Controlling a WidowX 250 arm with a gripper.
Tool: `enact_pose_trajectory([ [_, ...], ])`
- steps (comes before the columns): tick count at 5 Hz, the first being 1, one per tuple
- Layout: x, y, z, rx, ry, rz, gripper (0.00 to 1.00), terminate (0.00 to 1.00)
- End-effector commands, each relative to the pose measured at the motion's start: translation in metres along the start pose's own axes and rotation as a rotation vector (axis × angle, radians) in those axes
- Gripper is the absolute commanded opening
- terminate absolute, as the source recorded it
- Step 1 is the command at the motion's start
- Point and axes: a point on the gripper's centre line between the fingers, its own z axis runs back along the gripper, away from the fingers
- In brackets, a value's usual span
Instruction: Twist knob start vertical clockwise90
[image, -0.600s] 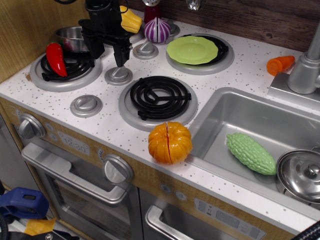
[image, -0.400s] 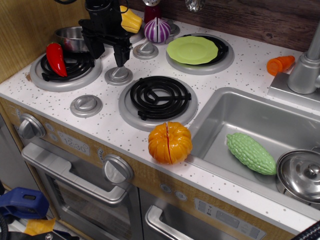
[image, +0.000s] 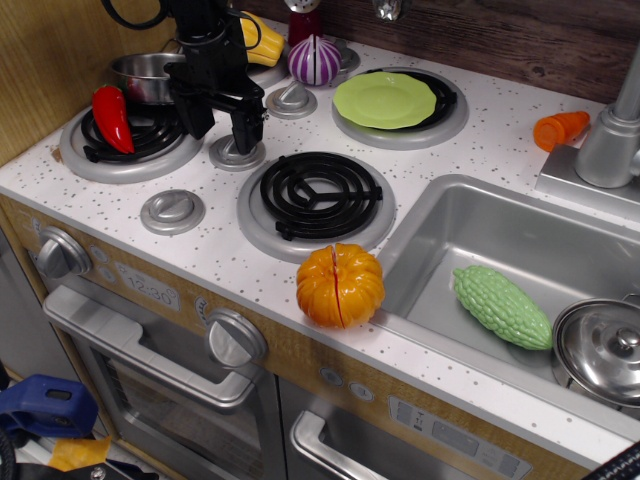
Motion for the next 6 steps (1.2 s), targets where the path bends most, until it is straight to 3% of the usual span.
enact_pose_trajectory([
  [1, 0.0077, 0.0068, 0.0115, 0.027, -0.055, -0.004, 1.00, 0.00],
  [3, 0.0119, 0.0085, 0.0092, 0.030, -0.065, -0.017, 1.00, 0.00],
  [4, 0.0124, 0.0088, 0.0089, 0.028, -0.063, -0.012, 0.00, 0.00],
  [6, 0.0155, 0.0097, 0.0026, 0.007, -0.086, -0.010, 0.00, 0.00],
])
